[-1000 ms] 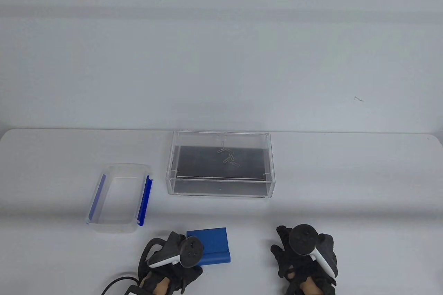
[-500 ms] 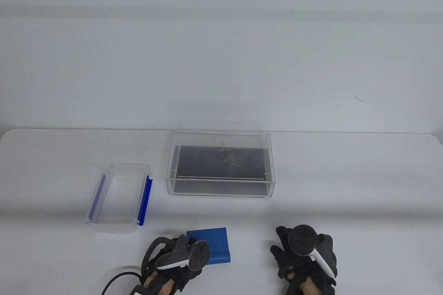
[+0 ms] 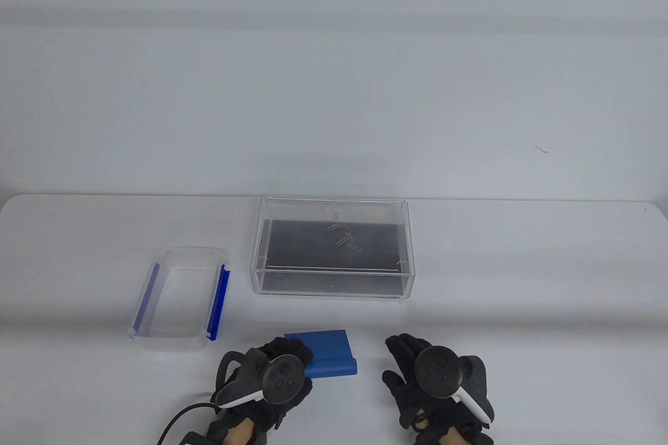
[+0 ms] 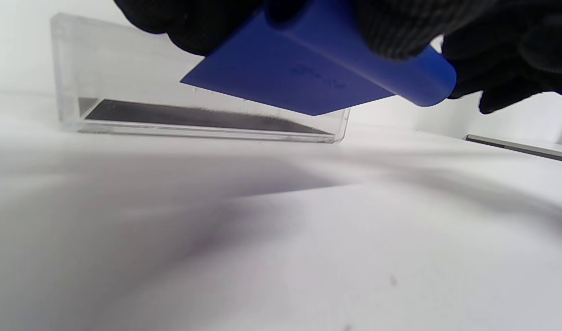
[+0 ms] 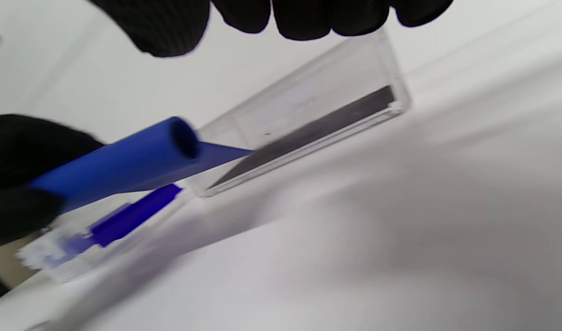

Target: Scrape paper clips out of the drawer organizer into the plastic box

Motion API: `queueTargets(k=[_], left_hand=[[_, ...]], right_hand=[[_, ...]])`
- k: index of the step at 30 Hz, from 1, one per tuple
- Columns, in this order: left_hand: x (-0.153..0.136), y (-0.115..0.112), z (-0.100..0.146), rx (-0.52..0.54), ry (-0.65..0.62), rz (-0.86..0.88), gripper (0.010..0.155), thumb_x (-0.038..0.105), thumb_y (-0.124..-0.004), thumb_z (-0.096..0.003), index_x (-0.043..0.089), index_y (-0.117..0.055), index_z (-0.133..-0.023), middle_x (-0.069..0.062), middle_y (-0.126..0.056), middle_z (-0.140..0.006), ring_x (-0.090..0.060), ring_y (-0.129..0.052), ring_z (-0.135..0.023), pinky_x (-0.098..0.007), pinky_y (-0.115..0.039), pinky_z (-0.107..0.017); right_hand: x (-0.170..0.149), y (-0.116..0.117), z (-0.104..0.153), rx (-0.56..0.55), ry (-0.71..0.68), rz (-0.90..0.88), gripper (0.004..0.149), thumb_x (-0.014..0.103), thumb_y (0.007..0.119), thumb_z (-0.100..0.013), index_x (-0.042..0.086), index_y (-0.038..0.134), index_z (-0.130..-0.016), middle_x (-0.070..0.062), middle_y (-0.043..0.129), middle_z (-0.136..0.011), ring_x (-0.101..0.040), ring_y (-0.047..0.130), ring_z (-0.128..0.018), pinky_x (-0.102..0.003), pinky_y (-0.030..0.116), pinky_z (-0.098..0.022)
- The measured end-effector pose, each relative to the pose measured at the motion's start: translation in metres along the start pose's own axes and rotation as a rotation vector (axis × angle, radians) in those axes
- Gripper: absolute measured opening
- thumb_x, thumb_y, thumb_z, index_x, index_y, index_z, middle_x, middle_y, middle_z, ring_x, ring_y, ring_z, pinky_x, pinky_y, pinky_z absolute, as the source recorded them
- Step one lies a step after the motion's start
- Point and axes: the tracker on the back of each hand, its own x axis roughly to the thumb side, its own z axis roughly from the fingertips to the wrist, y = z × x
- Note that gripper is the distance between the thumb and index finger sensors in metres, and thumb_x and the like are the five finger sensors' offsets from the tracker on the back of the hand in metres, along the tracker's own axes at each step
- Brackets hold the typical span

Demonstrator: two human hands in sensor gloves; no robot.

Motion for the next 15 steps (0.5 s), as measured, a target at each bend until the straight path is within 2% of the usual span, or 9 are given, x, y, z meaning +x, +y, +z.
queueTargets(k=[4,8,11,15], left_hand=[[0.011,0.004,0.002,0.027,-0.038,-0.023,0.065,0.046,-0.073,-0.0425,0.014,-0.051,-0.094,-0.012,-0.051,-0.098,-0.039,-0.062,-0.093,-0.053,-0.059,-0.069],[0.023,0.007,0.003,0.051,-0.087,-0.024,0.065,0.046,-0.072,-0.0426,0.014,-0.051,-0.094,-0.012,-0.052,-0.098,-0.039,-0.063,-0.092,-0.053,-0.060,-0.069],[0.029,0.010,0.005,0.064,-0.124,-0.014,0.064,0.047,-0.072,-0.0424,0.013,-0.052,-0.094,-0.012,-0.053,-0.097,-0.039,-0.064,-0.091,-0.053,-0.061,-0.068],[0.038,0.012,0.007,0.065,-0.170,-0.017,0.064,0.047,-0.072,-0.0420,0.014,-0.052,-0.093,-0.012,-0.053,-0.097,-0.038,-0.065,-0.091,-0.052,-0.062,-0.068]], right_hand=[[0.019,0.007,0.002,0.061,-0.077,0.019,0.074,0.051,0.072,-0.041,0.028,0.035,-0.101,-0.002,0.036,-0.109,-0.034,0.037,-0.104,-0.055,0.038,-0.076],[0.030,0.017,0.001,0.117,-0.089,0.151,0.083,0.054,0.077,-0.038,0.026,0.031,-0.101,-0.003,0.034,-0.110,-0.035,0.036,-0.105,-0.056,0.038,-0.076],[0.031,0.021,0.000,0.123,-0.072,0.214,0.081,0.050,0.079,-0.039,0.025,0.033,-0.101,-0.004,0.036,-0.109,-0.035,0.040,-0.103,-0.056,0.041,-0.075],[0.031,0.026,-0.002,0.101,-0.058,0.241,0.071,0.042,0.077,-0.042,0.025,0.038,-0.099,-0.003,0.043,-0.107,-0.034,0.047,-0.101,-0.055,0.045,-0.074]])
